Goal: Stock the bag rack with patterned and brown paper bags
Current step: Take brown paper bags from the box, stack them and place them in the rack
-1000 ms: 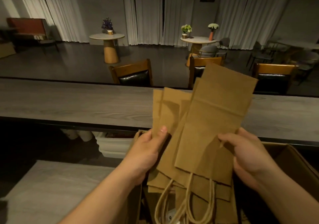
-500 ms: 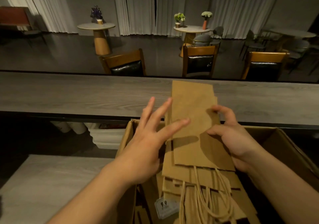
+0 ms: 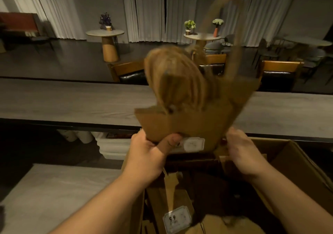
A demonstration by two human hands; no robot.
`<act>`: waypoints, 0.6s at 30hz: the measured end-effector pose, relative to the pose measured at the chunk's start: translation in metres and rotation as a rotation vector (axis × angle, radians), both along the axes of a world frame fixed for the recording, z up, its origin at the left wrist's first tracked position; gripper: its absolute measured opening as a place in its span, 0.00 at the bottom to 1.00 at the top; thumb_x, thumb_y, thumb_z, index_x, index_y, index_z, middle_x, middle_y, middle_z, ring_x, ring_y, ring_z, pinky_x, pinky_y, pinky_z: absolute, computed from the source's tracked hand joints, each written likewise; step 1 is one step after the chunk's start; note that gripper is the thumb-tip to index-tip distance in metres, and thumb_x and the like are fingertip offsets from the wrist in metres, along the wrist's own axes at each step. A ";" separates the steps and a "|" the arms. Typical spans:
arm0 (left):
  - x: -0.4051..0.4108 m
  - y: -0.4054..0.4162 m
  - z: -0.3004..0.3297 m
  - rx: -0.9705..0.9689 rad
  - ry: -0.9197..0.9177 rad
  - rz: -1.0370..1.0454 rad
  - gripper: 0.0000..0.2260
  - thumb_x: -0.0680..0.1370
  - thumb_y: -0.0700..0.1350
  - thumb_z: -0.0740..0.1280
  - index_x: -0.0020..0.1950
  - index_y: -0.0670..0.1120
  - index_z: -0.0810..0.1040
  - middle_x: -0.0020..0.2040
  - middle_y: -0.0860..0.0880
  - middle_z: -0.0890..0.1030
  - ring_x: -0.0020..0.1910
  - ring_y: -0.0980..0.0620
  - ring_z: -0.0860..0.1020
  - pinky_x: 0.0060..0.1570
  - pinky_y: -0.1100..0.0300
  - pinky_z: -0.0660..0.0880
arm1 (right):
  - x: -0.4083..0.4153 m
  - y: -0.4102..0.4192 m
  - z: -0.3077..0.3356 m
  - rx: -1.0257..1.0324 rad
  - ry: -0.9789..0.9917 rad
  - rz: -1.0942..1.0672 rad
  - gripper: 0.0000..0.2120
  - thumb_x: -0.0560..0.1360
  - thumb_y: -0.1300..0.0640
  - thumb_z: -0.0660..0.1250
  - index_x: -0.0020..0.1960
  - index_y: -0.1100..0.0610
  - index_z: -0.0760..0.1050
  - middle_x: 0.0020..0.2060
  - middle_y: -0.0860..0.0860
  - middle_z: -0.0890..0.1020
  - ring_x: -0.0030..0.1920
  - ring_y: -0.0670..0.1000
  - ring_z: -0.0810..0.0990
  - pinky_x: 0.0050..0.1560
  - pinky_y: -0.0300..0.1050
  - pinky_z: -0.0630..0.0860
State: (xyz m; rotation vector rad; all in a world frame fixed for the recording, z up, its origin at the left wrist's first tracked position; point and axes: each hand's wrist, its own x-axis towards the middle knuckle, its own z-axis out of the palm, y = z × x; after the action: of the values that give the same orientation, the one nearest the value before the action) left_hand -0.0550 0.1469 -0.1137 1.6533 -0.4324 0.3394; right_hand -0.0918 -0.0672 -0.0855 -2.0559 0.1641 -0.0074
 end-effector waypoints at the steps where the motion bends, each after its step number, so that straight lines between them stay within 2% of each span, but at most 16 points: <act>1: -0.001 -0.002 0.002 -0.110 0.069 0.030 0.13 0.71 0.57 0.76 0.50 0.54 0.81 0.45 0.62 0.87 0.47 0.62 0.85 0.45 0.70 0.78 | 0.006 0.007 0.005 0.007 -0.015 0.031 0.21 0.84 0.40 0.48 0.63 0.44 0.76 0.61 0.48 0.81 0.58 0.48 0.79 0.59 0.45 0.70; 2: -0.004 -0.005 0.005 -0.211 0.139 0.047 0.14 0.69 0.57 0.76 0.49 0.53 0.80 0.44 0.61 0.87 0.45 0.61 0.85 0.43 0.68 0.79 | 0.002 0.013 0.009 0.085 -0.017 0.050 0.25 0.76 0.30 0.46 0.58 0.39 0.75 0.56 0.42 0.82 0.55 0.41 0.79 0.59 0.45 0.72; 3: -0.004 -0.006 0.004 -0.270 0.203 0.041 0.14 0.70 0.58 0.76 0.49 0.51 0.81 0.44 0.58 0.88 0.45 0.58 0.86 0.44 0.63 0.81 | -0.002 0.015 0.010 0.136 0.004 0.073 0.29 0.69 0.26 0.47 0.55 0.39 0.75 0.50 0.39 0.85 0.51 0.38 0.81 0.58 0.44 0.75; 4: -0.002 -0.007 0.003 -0.271 0.270 0.028 0.15 0.71 0.59 0.77 0.49 0.51 0.81 0.45 0.54 0.88 0.45 0.54 0.87 0.46 0.57 0.82 | -0.003 0.016 0.009 0.181 0.040 0.091 0.30 0.65 0.25 0.49 0.54 0.41 0.76 0.44 0.38 0.87 0.46 0.38 0.84 0.53 0.40 0.77; 6: 0.001 -0.006 0.003 -0.206 0.370 -0.048 0.14 0.71 0.59 0.76 0.50 0.53 0.83 0.46 0.52 0.88 0.46 0.51 0.87 0.48 0.51 0.81 | -0.005 0.019 0.007 0.235 0.075 0.160 0.22 0.68 0.31 0.55 0.54 0.41 0.74 0.39 0.32 0.85 0.42 0.34 0.84 0.40 0.32 0.78; 8: 0.005 -0.007 0.003 -0.146 0.444 -0.132 0.19 0.70 0.58 0.74 0.58 0.53 0.80 0.47 0.56 0.88 0.46 0.55 0.87 0.47 0.56 0.80 | -0.002 0.021 0.001 0.252 0.087 0.182 0.15 0.73 0.37 0.64 0.57 0.39 0.73 0.43 0.33 0.86 0.45 0.34 0.85 0.39 0.30 0.79; 11: 0.011 -0.009 0.004 -0.168 0.490 -0.230 0.24 0.68 0.50 0.76 0.63 0.52 0.76 0.50 0.57 0.88 0.50 0.56 0.86 0.50 0.59 0.81 | 0.006 0.019 -0.004 0.211 -0.010 0.118 0.18 0.78 0.46 0.71 0.64 0.38 0.67 0.52 0.38 0.84 0.51 0.36 0.84 0.46 0.33 0.81; 13: 0.014 -0.007 0.002 -0.182 0.437 -0.181 0.27 0.65 0.46 0.79 0.62 0.53 0.75 0.51 0.55 0.87 0.52 0.55 0.86 0.50 0.59 0.81 | 0.012 0.018 -0.003 0.109 0.000 0.167 0.23 0.79 0.45 0.70 0.65 0.38 0.60 0.53 0.35 0.79 0.49 0.34 0.82 0.42 0.29 0.78; 15: 0.013 -0.004 -0.004 -0.139 0.342 -0.078 0.28 0.66 0.45 0.80 0.61 0.57 0.73 0.52 0.57 0.86 0.54 0.57 0.85 0.51 0.61 0.81 | 0.017 0.017 -0.005 -0.102 0.044 0.201 0.24 0.79 0.40 0.69 0.64 0.40 0.56 0.51 0.31 0.73 0.47 0.35 0.78 0.42 0.30 0.73; 16: 0.012 -0.003 -0.005 -0.091 0.291 -0.030 0.27 0.67 0.45 0.81 0.60 0.60 0.72 0.53 0.58 0.85 0.55 0.59 0.84 0.53 0.60 0.81 | 0.019 0.015 -0.007 -0.199 0.043 0.189 0.23 0.79 0.39 0.68 0.63 0.41 0.57 0.49 0.31 0.72 0.46 0.35 0.75 0.42 0.31 0.72; 18: 0.009 -0.003 -0.008 -0.021 0.216 0.026 0.26 0.71 0.43 0.80 0.58 0.62 0.71 0.52 0.65 0.83 0.55 0.63 0.82 0.55 0.63 0.80 | 0.023 0.010 -0.018 -0.367 0.019 0.124 0.17 0.80 0.39 0.68 0.60 0.44 0.65 0.46 0.36 0.77 0.44 0.39 0.78 0.40 0.36 0.76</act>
State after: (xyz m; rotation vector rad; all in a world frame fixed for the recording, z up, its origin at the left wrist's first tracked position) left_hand -0.0462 0.1439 -0.1213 1.6559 -0.2446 0.1813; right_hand -0.0683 -0.0572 -0.1031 -2.4305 0.0483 0.0634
